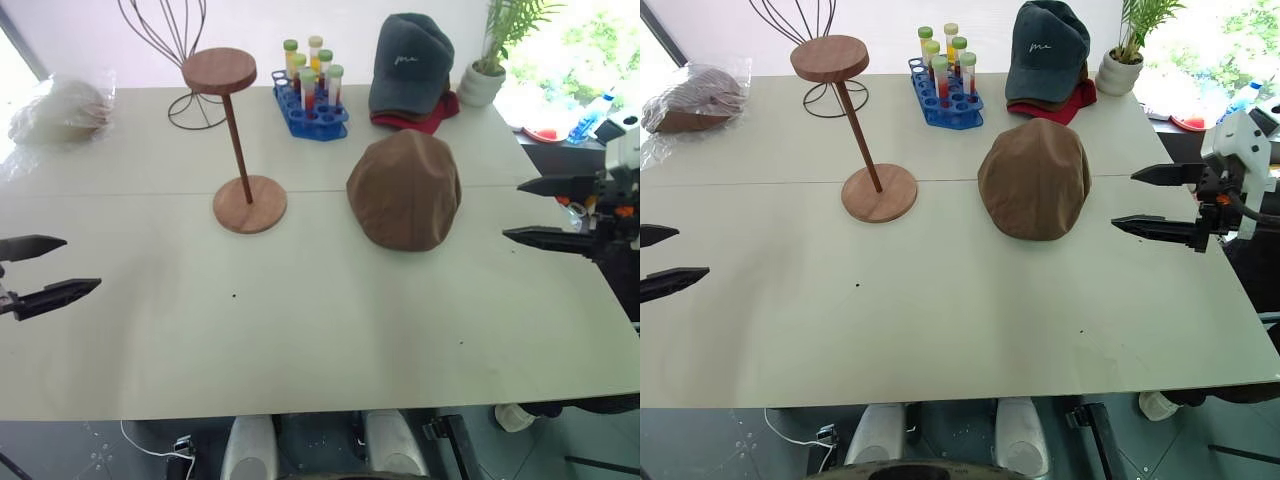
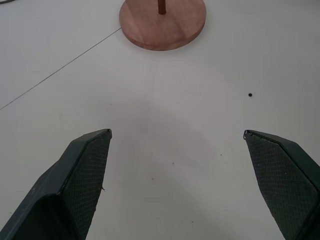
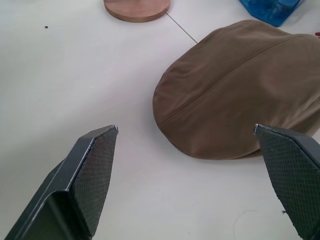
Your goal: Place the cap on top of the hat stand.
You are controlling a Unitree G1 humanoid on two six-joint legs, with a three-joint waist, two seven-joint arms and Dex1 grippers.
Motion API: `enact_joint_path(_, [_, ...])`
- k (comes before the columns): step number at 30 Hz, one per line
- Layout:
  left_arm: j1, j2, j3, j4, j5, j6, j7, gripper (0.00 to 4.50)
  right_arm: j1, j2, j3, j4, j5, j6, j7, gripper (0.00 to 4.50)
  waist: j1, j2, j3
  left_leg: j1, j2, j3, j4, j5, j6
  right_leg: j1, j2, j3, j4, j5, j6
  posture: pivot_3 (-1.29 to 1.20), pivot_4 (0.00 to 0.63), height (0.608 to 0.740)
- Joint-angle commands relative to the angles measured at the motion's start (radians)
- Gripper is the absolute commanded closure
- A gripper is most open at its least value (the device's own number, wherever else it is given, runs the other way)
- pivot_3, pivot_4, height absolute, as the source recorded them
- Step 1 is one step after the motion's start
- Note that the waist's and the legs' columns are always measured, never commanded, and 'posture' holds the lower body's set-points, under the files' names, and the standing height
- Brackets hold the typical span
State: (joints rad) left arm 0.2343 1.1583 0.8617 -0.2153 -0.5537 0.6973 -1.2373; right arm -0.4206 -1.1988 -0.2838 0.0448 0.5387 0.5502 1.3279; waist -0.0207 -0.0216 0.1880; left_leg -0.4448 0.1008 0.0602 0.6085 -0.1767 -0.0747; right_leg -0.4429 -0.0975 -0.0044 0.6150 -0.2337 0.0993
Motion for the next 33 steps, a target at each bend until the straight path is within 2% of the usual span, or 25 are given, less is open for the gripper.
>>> enact_joint_path(1, [0.006,-0.003,0.055,-0.023,0.006,-0.014,-0.018,0.08,-0.030,-0.003,-0.012,0.009,-0.007,-0.029,-0.002,0.00,0.000,0.000,0.000,0.000,0.000,0.000,0.000,0.000,0.000,0.000,0.000,0.000,0.000,0.000,0.000,0.00,0.150,0.728])
enact_joint_path(14, [-0.063,0.007,0.036,0.006,-0.015,0.011,0.021,0.08,-0.060,0.015,-0.003,0.016,-0.012,-0.028,-0.030,0.00,0.000,0.000,0.000,0.000,0.000,0.000,0.004,0.000,0.000,0.001,0.000,0.000,0.004,0.000,0.000,0.00,0.150,0.728])
enact_joint_path(18, [-0.128,0.026,0.015,0.000,-0.070,0.056,0.019,0.08,-0.050,0.018,-0.002,-0.019,-0.044,-0.070,-0.059,0.00,0.001,0.000,0.000,0.001,0.000,0.000,0.004,0.001,0.001,0.001,0.000,0.000,0.006,0.000,0.000,0.00,0.150,0.728])
enact_joint_path(22, [-0.355,0.022,-0.109,-0.050,-0.273,0.183,0.083,0.08,-0.098,0.045,-0.001,-0.105,0.002,-0.040,-0.090,0.00,0.009,0.000,0.000,0.001,0.000,0.000,0.006,0.001,0.001,0.003,0.000,0.000,0.010,0.000,0.000,0.00,0.150,0.728])
enact_joint_path(26, [-0.550,0.013,-0.278,-0.108,-0.409,0.245,0.106,0.08,-0.096,0.050,0.028,-0.250,-0.017,-0.003,-0.170,0.00,0.008,0.000,0.000,0.001,0.000,0.000,0.007,0.002,0.003,0.004,0.000,0.001,0.014,-0.001,0.002,0.00,0.150,0.728])
enact_joint_path(30, [-0.693,0.008,-0.468,-0.124,-0.418,0.233,0.071,0.08,-0.034,0.085,0.048,-0.445,-0.045,0.081,-0.326,0.00,0.007,0.000,0.000,0.001,0.000,-0.002,0.007,0.003,0.003,0.003,0.002,0.001,0.016,-0.002,0.004,0.00,0.150,0.728])
enact_joint_path(33, [-0.778,-0.006,-0.579,-0.098,-0.396,0.209,0.026,0.08,0.065,0.108,0.099,-0.581,-0.138,0.082,-0.433,0.00,0.010,0.000,0.000,0.002,0.000,-0.003,0.007,0.003,0.003,0.004,0.003,0.001,0.017,-0.002,0.004,0.00,0.150,0.728])
